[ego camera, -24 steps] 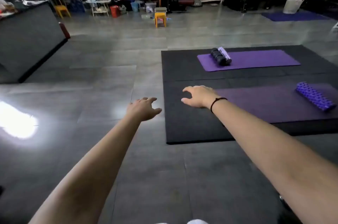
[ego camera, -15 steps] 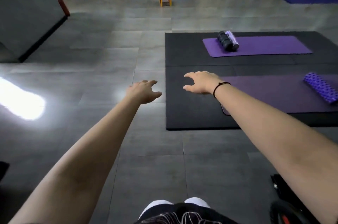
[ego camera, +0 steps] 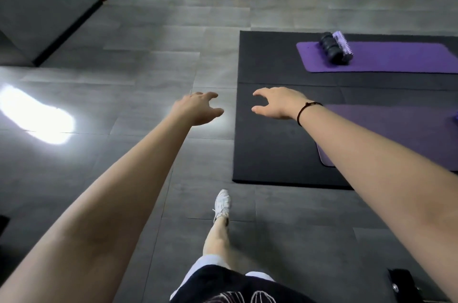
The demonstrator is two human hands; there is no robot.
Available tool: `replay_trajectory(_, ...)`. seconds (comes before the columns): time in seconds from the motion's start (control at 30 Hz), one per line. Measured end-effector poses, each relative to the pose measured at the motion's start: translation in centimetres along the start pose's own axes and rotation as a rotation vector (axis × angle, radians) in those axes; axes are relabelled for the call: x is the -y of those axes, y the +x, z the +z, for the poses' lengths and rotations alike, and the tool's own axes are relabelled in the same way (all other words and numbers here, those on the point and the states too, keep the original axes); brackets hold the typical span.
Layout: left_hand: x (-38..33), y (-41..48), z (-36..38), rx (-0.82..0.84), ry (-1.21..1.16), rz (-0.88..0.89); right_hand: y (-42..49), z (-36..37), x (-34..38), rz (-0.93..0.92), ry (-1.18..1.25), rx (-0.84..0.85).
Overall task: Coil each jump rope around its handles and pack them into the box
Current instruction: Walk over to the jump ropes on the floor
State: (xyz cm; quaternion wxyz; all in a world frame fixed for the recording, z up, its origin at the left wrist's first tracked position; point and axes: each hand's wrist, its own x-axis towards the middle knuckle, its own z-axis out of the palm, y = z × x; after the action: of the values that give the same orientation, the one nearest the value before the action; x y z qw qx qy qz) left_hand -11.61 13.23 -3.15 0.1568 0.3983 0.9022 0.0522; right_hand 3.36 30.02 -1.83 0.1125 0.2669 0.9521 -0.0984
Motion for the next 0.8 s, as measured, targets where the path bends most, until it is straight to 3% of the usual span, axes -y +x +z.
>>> replay_trajectory(0.2,2.8,16.3,-0.5,0.06,-0.003,0.012,16.4,-0.6,-1.8,-0.016,-0.007,0.039)
replay_trajectory(0.4,6.2,35.1,-6.7,0.166,0.003,0.024,35.4,-5.5,-3.0,0.012,0.022,0.181)
replay_trajectory(0.63,8.9,59.0,-14.1,0.159,-0.004,0.055,57.7,-12.3,-8.4,0.054,0.056,0.159)
replay_trajectory(0.8,10.3,79.6,-16.8,0.135,0.019,0.076,78.5,-15.9,-14.2,0.077,0.055,0.099)
